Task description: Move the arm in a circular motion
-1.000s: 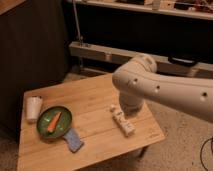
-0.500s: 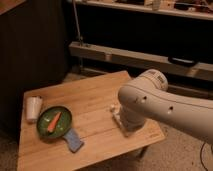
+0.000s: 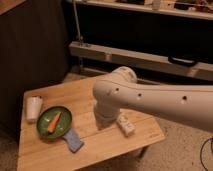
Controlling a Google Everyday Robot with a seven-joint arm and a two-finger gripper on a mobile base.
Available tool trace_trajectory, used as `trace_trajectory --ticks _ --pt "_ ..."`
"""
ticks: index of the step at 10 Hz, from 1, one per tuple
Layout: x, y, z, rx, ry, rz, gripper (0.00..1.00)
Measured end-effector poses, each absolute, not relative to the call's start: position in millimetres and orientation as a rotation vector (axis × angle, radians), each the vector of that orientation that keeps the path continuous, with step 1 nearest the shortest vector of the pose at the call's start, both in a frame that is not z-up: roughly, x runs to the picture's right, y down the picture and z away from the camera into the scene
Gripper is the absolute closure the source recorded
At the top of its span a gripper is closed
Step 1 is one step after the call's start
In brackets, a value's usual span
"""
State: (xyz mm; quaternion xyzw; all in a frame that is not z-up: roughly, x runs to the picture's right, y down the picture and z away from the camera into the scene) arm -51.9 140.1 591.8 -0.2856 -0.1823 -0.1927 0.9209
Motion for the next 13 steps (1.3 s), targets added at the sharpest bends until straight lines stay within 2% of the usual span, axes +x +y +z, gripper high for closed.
trace_trajectory --ticks 5,8,10,13 --pt "-174 114 624 -0.586 -0.55 -0.578 1.0" --pt "-224 80 662 -0.561 -0.583 -0.667 1.0" --pt "-234 49 695 -0.542 -0.574 -0.706 1.0" --pt "-212 1 752 -0.529 -0.512 -0.711 1.0"
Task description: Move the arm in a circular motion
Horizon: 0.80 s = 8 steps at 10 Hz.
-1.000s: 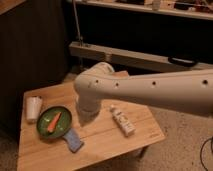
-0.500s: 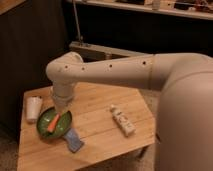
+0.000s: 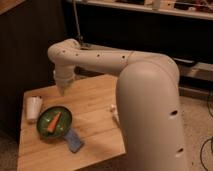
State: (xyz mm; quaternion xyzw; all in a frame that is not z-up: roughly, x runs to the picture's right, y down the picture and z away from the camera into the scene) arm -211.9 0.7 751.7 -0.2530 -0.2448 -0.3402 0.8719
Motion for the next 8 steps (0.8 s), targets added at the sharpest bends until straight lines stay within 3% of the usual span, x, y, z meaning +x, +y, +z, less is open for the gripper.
trace_trajectory --ticks 3,8 --pt "-147 -29 786 -0.528 -0.387 -0.645 1.0" --pt "-18 -15 763 -0.544 -0.202 -0.497 1.0"
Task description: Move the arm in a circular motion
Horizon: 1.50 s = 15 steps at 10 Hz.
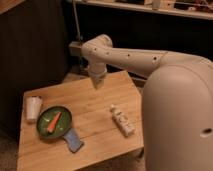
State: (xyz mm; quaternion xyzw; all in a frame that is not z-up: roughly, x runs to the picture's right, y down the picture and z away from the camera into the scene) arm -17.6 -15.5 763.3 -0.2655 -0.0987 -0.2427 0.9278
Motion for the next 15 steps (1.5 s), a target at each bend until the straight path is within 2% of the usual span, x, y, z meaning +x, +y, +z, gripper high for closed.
trace_trajectory --ticks 3,6,8,12,15 --pt "43 5 738 -0.552 -0.12 -0.404 1.0" --pt "97 51 689 -0.546 -0.042 -0.29 1.0" --pt "104 87 655 -0.536 -0.057 -0.238 1.0" --pt "83 113 632 -0.519 -0.182 -0.258 1.0" --pt "7 117 623 -0.519 -0.319 -0.346 1.0"
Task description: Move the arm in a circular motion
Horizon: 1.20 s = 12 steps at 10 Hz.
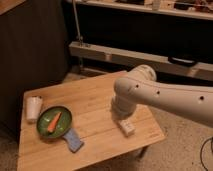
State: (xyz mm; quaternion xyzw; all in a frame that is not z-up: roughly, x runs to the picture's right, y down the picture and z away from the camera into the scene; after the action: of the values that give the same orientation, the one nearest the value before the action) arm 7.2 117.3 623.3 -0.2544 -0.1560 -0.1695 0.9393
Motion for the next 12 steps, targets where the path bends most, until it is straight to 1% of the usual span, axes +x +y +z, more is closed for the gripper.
trace_trajectory --ticks 6,7,8,10,11,12 --pt "-166 105 621 -0.529 -0.585 -0.582 1.0" --pt "-185 102 621 -0.529 -0.609 -0.613 1.0" --pt "-215 93 627 -0.53 -0.639 -0.665 1.0" --pt "-248 79 640 -0.526 -0.645 -0.713 1.0" --pt "-261 70 651 -0.525 -0.638 -0.721 1.0" --pt "-269 56 670 -0.528 -0.612 -0.718 1.0"
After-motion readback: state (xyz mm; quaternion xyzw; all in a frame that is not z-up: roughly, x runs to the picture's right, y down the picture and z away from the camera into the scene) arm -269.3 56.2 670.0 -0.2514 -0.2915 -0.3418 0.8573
